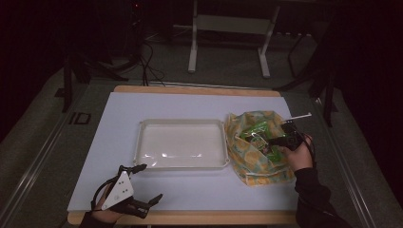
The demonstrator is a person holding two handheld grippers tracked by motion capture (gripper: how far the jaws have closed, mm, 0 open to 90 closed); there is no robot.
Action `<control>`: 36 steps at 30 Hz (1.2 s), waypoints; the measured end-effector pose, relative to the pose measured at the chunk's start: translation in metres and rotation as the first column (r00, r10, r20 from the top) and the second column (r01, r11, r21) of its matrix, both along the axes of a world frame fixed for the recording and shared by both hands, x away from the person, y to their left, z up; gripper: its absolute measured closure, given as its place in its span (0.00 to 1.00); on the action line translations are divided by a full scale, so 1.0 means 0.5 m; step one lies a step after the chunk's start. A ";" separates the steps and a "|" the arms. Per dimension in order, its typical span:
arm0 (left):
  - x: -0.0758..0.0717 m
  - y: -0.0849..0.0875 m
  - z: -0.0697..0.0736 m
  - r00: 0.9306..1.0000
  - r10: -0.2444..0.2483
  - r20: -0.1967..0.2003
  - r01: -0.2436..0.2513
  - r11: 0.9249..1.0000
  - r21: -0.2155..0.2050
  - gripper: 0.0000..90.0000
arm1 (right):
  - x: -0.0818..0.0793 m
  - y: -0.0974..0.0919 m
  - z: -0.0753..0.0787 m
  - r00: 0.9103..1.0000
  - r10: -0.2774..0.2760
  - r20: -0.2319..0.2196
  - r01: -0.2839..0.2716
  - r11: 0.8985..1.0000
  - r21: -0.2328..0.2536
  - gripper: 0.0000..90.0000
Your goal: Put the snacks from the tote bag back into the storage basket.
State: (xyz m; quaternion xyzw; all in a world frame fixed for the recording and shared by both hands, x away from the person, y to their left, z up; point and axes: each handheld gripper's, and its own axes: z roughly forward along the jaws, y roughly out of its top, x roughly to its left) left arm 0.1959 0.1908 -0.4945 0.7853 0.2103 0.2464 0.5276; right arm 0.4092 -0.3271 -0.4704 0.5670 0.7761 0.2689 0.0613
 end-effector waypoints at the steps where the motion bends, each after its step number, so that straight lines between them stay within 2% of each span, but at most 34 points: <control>1: 0.000 0.000 0.000 1.000 -0.001 0.001 0.001 1.000 0.001 0.01 | -0.003 -0.006 0.006 1.000 -0.009 0.017 0.009 1.000 0.008 0.99; 3: 0.000 0.000 0.000 1.000 -0.001 0.001 0.001 1.000 0.001 0.01 | -0.007 -0.014 0.014 0.999 -0.020 0.025 0.020 1.000 0.023 0.99; 5: 0.000 -0.001 0.000 1.000 -0.002 0.000 0.002 1.000 0.001 0.01 | -0.009 -0.020 0.019 0.999 -0.024 0.033 0.024 1.000 0.012 0.99; 6: 0.000 -0.001 0.000 1.000 -0.002 0.000 0.002 1.000 0.001 0.01 | -0.012 -0.026 0.023 0.998 -0.042 0.042 0.040 0.999 0.036 0.99; 7: 0.000 -0.001 0.000 1.000 -0.001 0.000 0.001 1.000 0.002 0.01 | -0.013 -0.029 0.025 0.998 -0.040 0.043 0.038 0.999 0.031 0.99; 14: 0.000 -0.001 0.000 1.000 -0.002 0.001 0.002 1.000 0.002 0.01 | -0.025 -0.057 0.041 0.994 -0.076 0.075 0.069 0.994 0.089 0.99; 19: 0.000 -0.001 -0.001 1.000 -0.002 0.001 0.002 1.000 0.003 0.01 | -0.032 -0.072 0.054 0.991 -0.096 0.090 0.087 0.991 0.102 0.99; 27: -0.001 -0.002 -0.001 1.000 -0.004 0.001 0.004 1.000 0.005 0.01 | -0.040 -0.095 0.064 0.988 -0.127 0.090 0.113 0.983 0.144 0.99; 36: -0.001 -0.003 -0.001 1.000 -0.006 0.001 0.006 1.000 0.007 0.01 | -0.056 -0.121 0.083 0.982 -0.154 0.113 0.133 0.977 0.169 0.99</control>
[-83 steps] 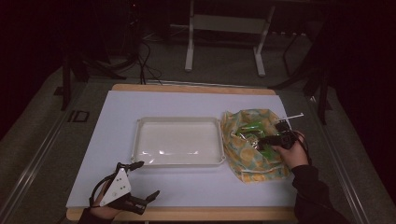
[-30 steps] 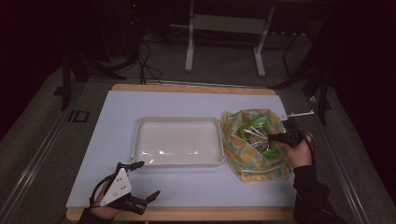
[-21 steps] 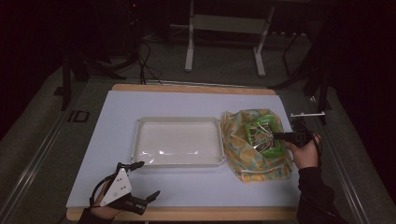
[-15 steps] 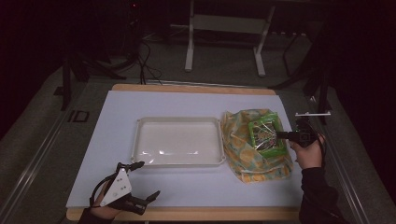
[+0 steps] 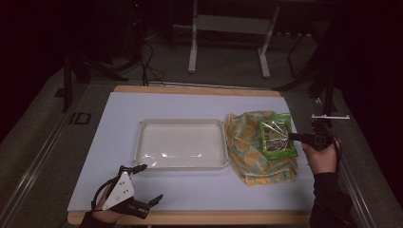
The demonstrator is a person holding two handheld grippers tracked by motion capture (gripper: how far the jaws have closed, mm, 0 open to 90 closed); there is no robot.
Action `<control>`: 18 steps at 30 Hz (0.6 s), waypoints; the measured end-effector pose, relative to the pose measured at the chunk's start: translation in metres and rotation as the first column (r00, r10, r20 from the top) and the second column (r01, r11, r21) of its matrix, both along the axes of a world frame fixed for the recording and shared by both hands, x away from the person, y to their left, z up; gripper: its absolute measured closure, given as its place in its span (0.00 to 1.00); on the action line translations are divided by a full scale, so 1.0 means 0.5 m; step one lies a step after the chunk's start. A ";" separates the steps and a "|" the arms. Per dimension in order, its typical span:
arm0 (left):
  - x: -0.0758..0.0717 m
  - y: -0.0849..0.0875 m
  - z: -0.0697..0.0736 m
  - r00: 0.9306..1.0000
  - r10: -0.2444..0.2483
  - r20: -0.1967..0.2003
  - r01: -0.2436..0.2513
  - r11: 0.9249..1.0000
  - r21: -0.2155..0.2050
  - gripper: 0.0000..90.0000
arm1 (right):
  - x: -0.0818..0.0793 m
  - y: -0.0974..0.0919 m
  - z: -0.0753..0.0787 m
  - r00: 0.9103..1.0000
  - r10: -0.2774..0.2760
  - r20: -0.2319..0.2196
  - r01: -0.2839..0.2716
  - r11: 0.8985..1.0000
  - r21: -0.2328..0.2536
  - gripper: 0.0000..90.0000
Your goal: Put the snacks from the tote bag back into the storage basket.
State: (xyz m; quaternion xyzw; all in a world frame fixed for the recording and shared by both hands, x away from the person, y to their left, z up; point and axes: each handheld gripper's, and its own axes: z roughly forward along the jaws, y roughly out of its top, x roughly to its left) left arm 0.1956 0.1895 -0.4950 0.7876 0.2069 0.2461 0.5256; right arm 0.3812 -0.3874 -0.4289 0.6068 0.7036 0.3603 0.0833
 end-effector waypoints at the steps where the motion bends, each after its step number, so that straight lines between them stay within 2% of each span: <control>1: 0.000 0.000 0.000 1.000 0.000 0.000 0.000 1.000 0.001 0.01 | -0.002 -0.003 0.002 1.000 -0.004 0.001 0.004 1.000 0.003 0.99; 18: 0.000 -0.001 0.000 1.000 0.001 -0.001 -0.001 1.000 0.002 0.01 | -0.032 -0.045 0.034 0.998 -0.045 0.034 0.043 0.998 0.054 0.99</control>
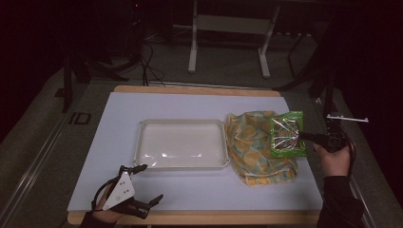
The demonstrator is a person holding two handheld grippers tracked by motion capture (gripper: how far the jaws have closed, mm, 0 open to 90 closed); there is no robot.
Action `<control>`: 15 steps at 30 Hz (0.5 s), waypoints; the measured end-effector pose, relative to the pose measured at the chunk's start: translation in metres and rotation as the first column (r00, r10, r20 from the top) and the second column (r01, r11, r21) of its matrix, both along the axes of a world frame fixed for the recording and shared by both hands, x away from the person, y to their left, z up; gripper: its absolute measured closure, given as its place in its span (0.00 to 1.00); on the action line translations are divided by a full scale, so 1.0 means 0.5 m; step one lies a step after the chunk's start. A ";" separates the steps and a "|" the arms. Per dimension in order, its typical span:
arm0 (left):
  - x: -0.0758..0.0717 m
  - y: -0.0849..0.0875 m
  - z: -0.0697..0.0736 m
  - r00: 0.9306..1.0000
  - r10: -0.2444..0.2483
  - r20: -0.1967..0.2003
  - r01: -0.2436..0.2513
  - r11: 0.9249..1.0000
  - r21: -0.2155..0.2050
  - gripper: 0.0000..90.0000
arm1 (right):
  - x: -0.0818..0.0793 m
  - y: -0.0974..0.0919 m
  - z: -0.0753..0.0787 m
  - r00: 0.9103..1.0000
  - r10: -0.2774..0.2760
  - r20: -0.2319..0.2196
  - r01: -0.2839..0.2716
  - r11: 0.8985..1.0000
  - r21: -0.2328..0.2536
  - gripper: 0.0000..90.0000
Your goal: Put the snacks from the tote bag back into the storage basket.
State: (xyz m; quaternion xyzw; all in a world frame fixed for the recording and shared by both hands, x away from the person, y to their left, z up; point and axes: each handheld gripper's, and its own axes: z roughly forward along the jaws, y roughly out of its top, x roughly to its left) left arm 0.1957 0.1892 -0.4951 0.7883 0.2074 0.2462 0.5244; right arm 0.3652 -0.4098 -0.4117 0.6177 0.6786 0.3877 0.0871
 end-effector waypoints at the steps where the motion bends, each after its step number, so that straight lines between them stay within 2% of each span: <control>1: 0.000 0.000 0.000 1.000 0.000 0.000 0.000 1.000 0.000 0.01 | -0.002 -0.002 0.001 1.000 -0.003 0.000 0.003 1.000 0.005 0.99; 15: 0.000 0.000 0.000 1.000 -0.002 0.002 0.002 1.000 0.004 0.01 | -0.020 -0.005 0.032 0.999 -0.018 0.039 0.016 0.999 0.040 0.99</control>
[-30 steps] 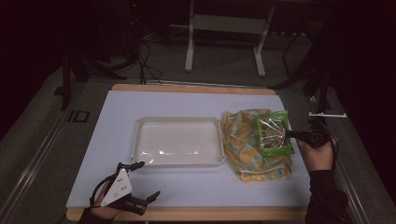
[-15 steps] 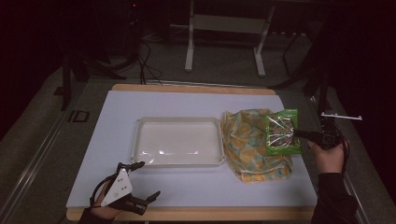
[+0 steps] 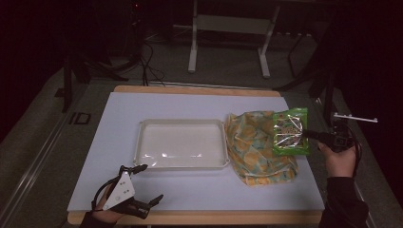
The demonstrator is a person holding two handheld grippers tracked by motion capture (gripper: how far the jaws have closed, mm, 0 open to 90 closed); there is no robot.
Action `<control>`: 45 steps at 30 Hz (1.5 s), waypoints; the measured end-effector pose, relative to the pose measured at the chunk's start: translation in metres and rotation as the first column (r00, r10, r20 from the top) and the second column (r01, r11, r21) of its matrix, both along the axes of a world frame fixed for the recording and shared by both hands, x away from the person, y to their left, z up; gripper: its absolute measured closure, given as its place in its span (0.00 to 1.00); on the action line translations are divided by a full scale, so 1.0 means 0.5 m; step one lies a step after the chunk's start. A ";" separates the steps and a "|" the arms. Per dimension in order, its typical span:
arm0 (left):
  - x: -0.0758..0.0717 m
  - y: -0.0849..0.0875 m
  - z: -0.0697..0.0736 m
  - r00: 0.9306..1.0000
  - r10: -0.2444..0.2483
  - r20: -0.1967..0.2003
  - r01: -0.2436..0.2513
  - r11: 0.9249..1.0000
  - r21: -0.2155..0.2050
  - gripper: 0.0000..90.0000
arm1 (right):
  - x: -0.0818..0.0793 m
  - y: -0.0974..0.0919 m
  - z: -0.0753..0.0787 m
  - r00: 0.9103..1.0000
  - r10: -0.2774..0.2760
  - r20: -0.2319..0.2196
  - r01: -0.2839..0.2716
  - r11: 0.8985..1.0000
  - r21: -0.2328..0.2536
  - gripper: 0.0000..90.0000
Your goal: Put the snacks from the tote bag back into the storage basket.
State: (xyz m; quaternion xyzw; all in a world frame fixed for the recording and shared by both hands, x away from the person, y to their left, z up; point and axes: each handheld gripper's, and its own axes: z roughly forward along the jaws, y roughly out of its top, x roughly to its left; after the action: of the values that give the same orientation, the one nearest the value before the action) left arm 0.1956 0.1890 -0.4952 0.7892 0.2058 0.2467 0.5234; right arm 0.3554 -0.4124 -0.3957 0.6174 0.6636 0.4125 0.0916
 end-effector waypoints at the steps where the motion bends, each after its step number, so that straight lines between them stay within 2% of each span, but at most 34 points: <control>1: 0.000 0.000 0.000 1.000 0.000 0.000 0.000 1.000 0.001 0.01 | -0.001 0.002 0.001 1.000 0.004 -0.002 -0.004 1.000 -0.001 0.99; 13: 0.000 -0.001 -0.001 1.000 0.000 0.000 0.000 1.000 0.004 0.01 | 0.000 0.018 0.035 0.999 0.012 0.040 -0.013 1.000 0.022 0.99; 33: -0.001 -0.001 -0.001 1.000 -0.002 0.005 0.002 1.000 0.009 0.01 | 0.016 0.099 0.114 0.992 0.074 0.106 -0.075 0.997 0.002 0.99; 45: -0.002 -0.001 0.000 1.000 -0.004 0.005 0.004 1.000 0.008 0.01 | 0.025 0.149 0.127 0.985 0.122 0.120 -0.124 0.992 0.009 0.99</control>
State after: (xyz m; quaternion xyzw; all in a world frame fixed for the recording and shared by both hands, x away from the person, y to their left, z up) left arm 0.1948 0.1882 -0.4954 0.7911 0.2019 0.2482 0.5213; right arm 0.3676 -0.3380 -0.3322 0.5502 0.6904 0.4587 0.1004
